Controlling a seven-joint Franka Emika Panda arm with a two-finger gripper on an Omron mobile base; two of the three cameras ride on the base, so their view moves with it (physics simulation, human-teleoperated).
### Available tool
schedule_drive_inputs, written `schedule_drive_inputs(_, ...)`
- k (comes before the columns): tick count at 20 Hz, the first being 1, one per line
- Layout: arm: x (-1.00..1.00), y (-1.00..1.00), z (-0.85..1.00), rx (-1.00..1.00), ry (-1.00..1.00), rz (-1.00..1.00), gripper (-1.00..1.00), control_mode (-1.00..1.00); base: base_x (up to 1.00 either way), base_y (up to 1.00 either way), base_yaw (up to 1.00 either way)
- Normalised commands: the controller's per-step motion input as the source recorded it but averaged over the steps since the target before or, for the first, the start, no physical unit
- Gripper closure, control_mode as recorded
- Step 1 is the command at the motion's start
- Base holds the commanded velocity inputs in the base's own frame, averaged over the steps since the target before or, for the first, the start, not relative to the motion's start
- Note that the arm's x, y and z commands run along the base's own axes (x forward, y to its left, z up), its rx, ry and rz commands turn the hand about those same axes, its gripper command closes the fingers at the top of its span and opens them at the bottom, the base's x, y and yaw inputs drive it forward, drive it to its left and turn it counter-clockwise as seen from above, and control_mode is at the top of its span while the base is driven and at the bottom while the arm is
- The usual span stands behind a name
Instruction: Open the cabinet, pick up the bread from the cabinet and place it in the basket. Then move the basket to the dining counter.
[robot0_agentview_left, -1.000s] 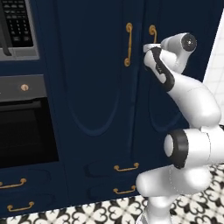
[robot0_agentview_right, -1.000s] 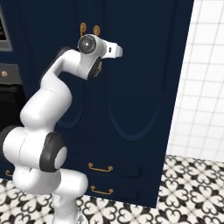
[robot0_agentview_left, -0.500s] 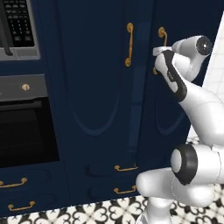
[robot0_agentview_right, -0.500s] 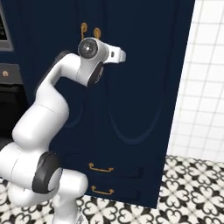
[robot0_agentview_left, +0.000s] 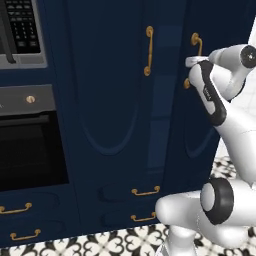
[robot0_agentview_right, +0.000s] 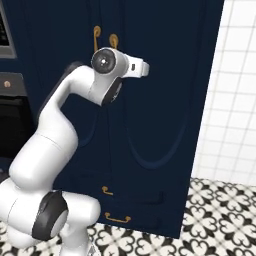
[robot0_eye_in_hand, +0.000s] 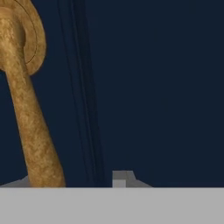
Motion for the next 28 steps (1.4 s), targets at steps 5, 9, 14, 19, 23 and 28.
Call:
schedule_drive_inputs(5, -0.6, -1.0, 0.0, 0.0, 0.0, 0.0, 1.0, -1.0, 0.0, 0.0, 0.0)
schedule_drive_inputs(9, -0.57, -1.0, 0.0, 0.0, 0.0, 0.0, 1.0, -1.0, 0.0, 0.0, 0.0)
schedule_drive_inputs(14, -0.52, -1.0, 0.0, 0.0, 0.0, 0.0, 1.0, -1.0, 0.0, 0.0, 0.0)
schedule_drive_inputs(19, -0.52, -1.0, 0.0, 0.0, 0.0, 0.0, 1.0, -1.0, 0.0, 0.0, 0.0)
schedule_drive_inputs(23, -0.53, -1.0, 0.0, 0.0, 0.0, 0.0, 1.0, -1.0, 0.0, 0.0, 0.0)
schedule_drive_inputs(28, -0.46, -1.0, 0.0, 0.0, 0.0, -0.04, 1.0, -1.0, 0.0, 0.0, 0.0)
